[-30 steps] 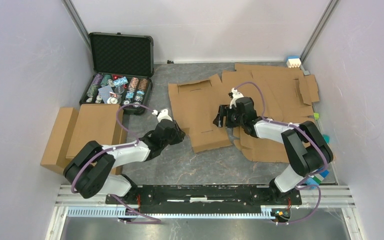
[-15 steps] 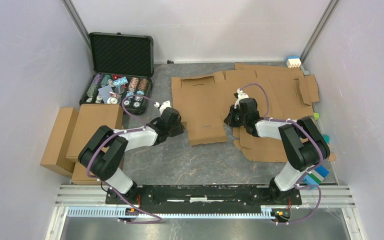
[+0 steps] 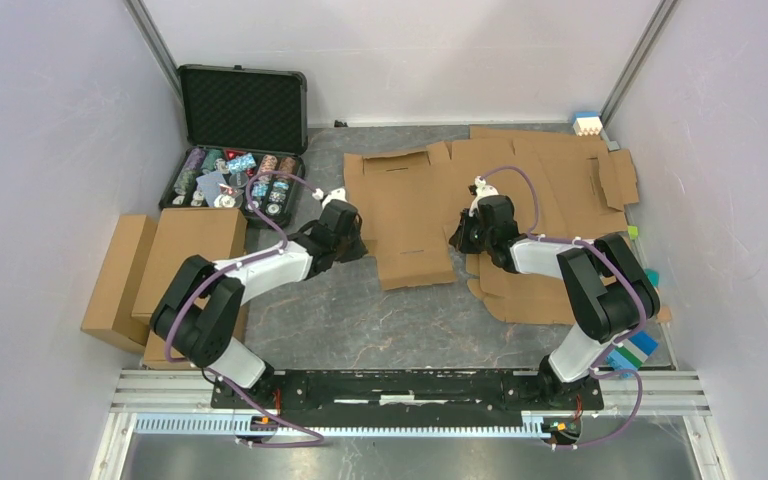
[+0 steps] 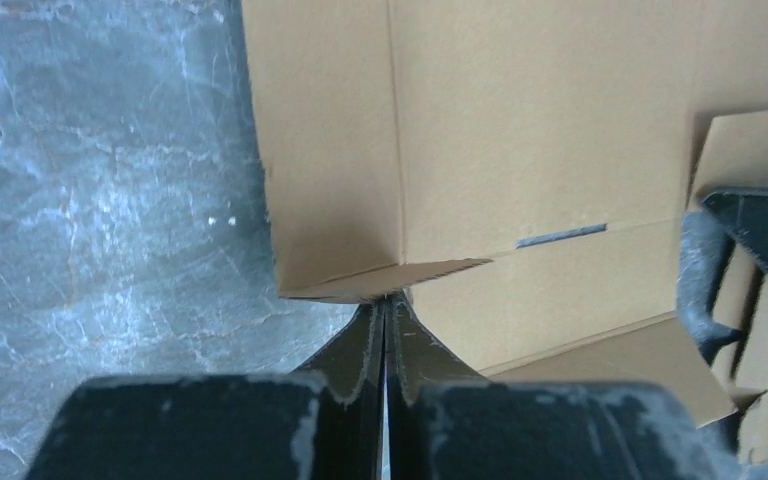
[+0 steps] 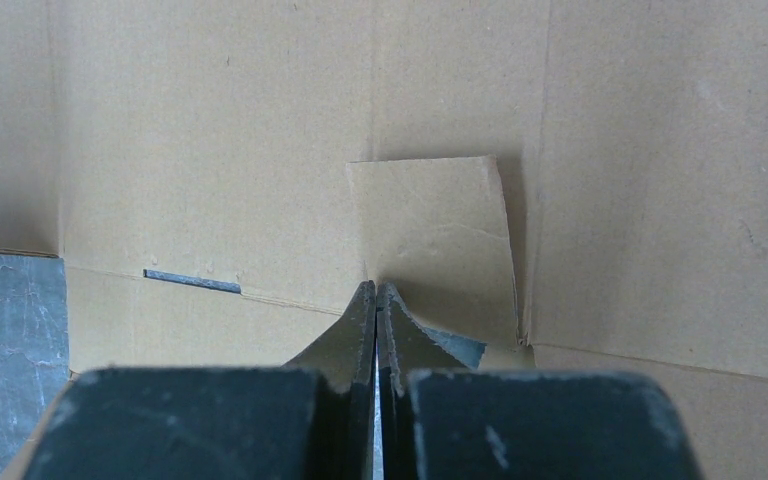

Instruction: Fold the paper box

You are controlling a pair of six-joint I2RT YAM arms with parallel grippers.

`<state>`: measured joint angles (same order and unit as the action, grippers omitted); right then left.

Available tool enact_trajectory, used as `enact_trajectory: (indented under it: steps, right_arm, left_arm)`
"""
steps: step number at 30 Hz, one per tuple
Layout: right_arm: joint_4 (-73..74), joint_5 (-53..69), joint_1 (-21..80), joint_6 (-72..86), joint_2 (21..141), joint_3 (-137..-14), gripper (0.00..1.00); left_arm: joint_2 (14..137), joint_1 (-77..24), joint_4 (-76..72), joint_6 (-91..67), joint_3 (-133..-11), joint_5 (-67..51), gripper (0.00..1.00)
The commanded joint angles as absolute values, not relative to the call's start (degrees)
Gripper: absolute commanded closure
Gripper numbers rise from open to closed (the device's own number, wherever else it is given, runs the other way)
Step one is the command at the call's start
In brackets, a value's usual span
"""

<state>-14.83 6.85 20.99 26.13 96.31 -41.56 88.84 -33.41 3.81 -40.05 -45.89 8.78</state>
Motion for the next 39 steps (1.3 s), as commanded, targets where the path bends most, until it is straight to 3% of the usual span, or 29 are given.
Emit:
enact_trajectory:
  steps: [1,14,28,35,39]
  right_arm:
    - [-11.8,4.5,20.6,25.3,97.1,-41.7,1.00]
    - [-12.2,4.5,19.8,25.4,96.7,-41.1,1.00]
    - [-18.2,19.5,15.5,28.4,96.1,-44.1,1.00]
    - [-23.2,24.8,10.4,32.6,103.0,-42.2,1.00]
    - [-19.1,22.2,10.2,30.3,107.1,-43.4,1.00]
  left_arm:
    - [89.2,-32.1,3.1,-37.1,-49.2,6.9,0.98]
    - [102.2,-31.7,6.5,-37.1,-54.9,10.7,0.98]
    - [99.1,-31.6,3.8,-33.3,-52.7,5.3,0.98]
    - [99.5,-31.6,3.1,-32.8,-52.4,4.8,0.98]
    - [99.5,-31.6,3.2,-32.5,-52.5,4.5,0.98]
